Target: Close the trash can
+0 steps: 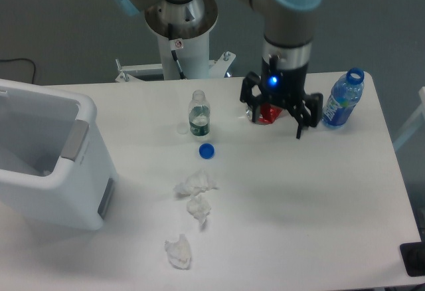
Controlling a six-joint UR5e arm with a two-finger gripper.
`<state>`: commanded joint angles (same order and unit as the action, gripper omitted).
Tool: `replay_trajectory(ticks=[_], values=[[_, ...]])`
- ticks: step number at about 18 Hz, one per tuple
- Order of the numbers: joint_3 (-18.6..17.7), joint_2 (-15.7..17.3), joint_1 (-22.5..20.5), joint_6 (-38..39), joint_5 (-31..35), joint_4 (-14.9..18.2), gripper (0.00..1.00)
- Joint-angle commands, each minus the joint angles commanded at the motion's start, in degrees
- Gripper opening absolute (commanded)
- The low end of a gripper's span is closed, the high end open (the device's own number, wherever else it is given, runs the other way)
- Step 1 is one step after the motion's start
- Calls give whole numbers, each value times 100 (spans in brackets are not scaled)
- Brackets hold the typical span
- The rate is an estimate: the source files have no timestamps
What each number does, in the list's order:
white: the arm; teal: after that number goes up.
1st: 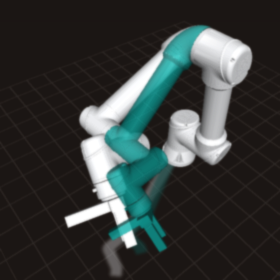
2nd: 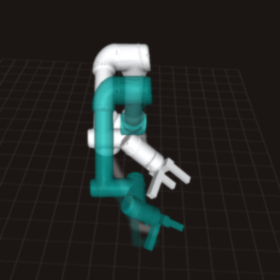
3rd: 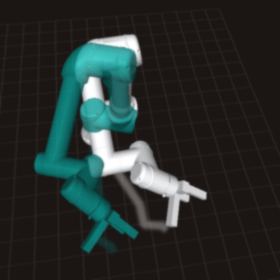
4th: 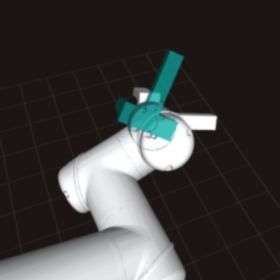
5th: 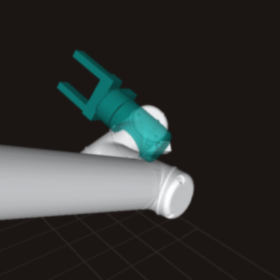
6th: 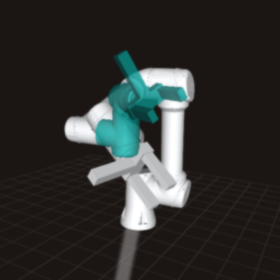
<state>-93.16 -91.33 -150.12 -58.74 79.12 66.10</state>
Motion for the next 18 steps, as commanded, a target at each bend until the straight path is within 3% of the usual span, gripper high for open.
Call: replay_trajectory(ticks=[3, 4, 6, 9, 12, 18], values=[[-26, 500, 53, 677, -501, 52, 66], [-131, 711, 79, 836, -598, 44, 49], [-307, 1124, 167, 1048, -626, 17, 30], [-422, 1626, 395, 1354, -652, 0, 21], [-422, 1969, 606, 2294, -687, 0, 8], [-343, 2155, 1177, 3008, -1371, -9, 3]])
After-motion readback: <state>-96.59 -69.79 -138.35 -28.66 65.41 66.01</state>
